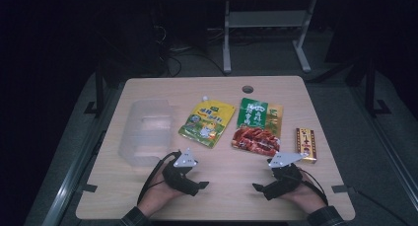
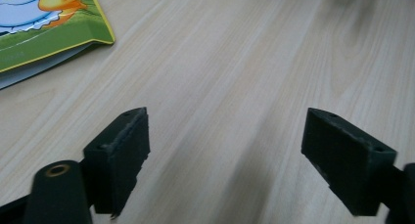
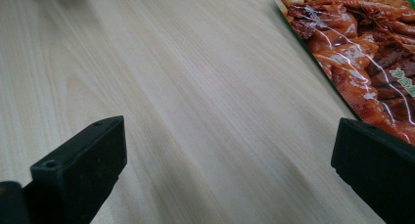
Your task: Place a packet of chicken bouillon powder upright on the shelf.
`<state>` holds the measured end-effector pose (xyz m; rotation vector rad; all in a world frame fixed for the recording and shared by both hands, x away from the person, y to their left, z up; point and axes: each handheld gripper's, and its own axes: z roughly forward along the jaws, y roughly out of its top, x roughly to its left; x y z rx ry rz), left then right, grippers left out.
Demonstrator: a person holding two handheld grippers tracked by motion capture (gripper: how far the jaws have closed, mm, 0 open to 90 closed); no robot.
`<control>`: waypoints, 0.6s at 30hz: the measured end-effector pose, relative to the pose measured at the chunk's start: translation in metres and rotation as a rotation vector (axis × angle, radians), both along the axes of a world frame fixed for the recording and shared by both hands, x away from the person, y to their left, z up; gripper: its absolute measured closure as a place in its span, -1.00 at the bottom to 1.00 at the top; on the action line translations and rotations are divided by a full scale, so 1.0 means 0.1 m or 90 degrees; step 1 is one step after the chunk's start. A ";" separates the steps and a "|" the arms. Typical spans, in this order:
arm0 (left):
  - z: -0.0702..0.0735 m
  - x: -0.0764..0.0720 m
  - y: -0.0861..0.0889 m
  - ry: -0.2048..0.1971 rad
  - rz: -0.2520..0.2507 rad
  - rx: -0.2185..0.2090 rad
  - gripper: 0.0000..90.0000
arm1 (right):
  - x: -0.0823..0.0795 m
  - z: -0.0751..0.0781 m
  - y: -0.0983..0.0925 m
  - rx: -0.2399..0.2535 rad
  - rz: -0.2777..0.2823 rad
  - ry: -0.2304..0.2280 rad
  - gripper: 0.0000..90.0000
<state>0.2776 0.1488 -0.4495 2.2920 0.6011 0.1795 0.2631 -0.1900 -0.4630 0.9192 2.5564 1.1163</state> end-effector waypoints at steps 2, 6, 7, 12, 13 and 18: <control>0.03 0.02 -0.03 0.000 0.009 -0.005 -0.51 | 0.00 0.00 0.00 -0.001 0.000 0.002 -1.00; 0.06 0.05 -0.12 0.004 0.035 0.000 -0.25 | 0.00 0.00 0.01 0.000 0.000 0.004 -1.00; 0.06 0.06 -0.14 0.006 0.041 0.000 -0.17 | 0.00 0.00 0.01 0.000 0.001 0.005 -1.00; 0.13 0.23 -0.23 0.001 0.085 0.004 0.28 | 0.00 0.00 0.01 -0.001 0.003 0.010 -1.00; 0.15 0.26 -0.24 0.005 0.094 0.003 0.42 | 0.00 0.00 0.01 0.000 0.004 0.012 -1.00; 0.19 0.48 -0.35 0.020 0.133 0.003 0.81 | -0.01 0.00 0.02 -0.002 0.013 0.015 -1.00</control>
